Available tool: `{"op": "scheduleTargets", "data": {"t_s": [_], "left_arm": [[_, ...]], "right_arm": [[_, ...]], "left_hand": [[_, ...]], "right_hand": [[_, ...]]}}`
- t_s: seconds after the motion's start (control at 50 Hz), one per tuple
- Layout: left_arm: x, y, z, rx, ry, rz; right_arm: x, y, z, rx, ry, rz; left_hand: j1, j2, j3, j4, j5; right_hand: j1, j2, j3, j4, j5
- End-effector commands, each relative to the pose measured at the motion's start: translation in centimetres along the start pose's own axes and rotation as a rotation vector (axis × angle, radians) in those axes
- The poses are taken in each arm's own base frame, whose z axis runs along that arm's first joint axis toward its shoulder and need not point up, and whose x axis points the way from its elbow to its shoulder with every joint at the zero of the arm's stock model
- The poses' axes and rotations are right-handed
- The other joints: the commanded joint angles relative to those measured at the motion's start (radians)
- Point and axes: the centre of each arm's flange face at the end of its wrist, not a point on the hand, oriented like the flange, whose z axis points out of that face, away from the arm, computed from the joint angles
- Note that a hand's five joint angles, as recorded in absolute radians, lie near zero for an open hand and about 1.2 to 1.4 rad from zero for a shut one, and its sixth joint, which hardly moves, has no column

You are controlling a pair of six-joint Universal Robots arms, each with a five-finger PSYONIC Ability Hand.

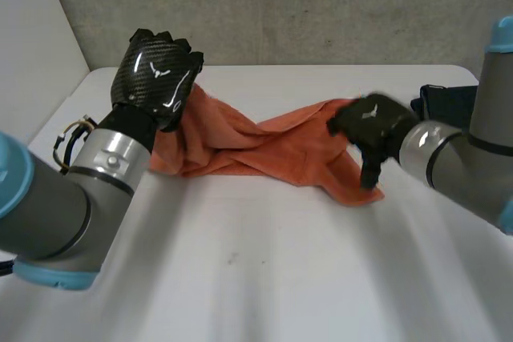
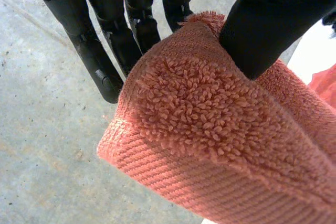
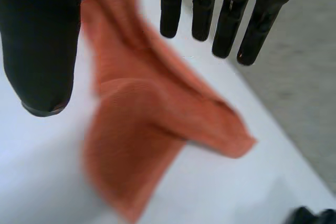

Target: Fold the laundry.

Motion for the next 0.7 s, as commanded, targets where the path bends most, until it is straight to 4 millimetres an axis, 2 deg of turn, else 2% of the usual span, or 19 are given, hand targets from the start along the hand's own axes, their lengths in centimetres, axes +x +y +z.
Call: {"op": "scheduleTargets", "data": {"t_s": [0.02, 0.18, 0.24, 0.4, 0.52, 0.62, 0.7], "left_arm": [[-0.4, -2.6, -2.2, 0.046, 0.001, -0.003], [-1.0, -6.2, -4.3, 0.138, -0.012, -0.006], [-1.6, -7.2, -4.7, 0.164, -0.026, -0.005], [-2.5, -8.7, -5.5, 0.195, -0.046, -0.002], [-3.1, -9.6, -6.0, 0.218, -0.061, 0.001], [-3.5, -10.4, -7.0, 0.223, -0.059, 0.001], [-3.9, -10.9, -7.4, 0.235, -0.068, 0.002]], "right_arm": [[3.2, -1.7, 2.2, 0.131, 0.133, 0.137], [3.8, -2.1, 5.2, 0.166, 0.132, 0.137], [3.3, -1.8, 6.6, 0.168, 0.092, 0.138], [0.8, 0.1, 9.9, 0.161, -0.061, 0.196], [0.1, 1.6, 12.1, 0.161, -0.086, 0.218], [-0.5, 2.2, 13.4, 0.171, -0.110, 0.213], [-1.6, 2.6, 13.9, 0.185, -0.200, 0.214]], "left_hand": [[0.145, 0.149, 0.148, 0.148, 0.134], [0.148, 0.152, 0.151, 0.151, 0.137], [0.148, 0.152, 0.151, 0.151, 0.137], [0.148, 0.152, 0.151, 0.151, 0.137], [0.148, 0.152, 0.151, 0.151, 0.137], [0.151, 0.155, 0.154, 0.154, 0.140], [0.151, 0.155, 0.154, 0.154, 0.140]], "right_hand": [[-0.168, -0.220, -0.214, -0.207, -0.210], [-0.168, -0.220, -0.214, -0.207, -0.210], [-0.168, -0.220, -0.214, -0.207, -0.210], [-0.168, -0.220, -0.214, -0.207, -0.210], [-0.168, -0.220, -0.214, -0.207, -0.210], [-0.168, -0.220, -0.214, -0.207, -0.210], [-0.168, -0.220, -0.214, -0.207, -0.210]]}}
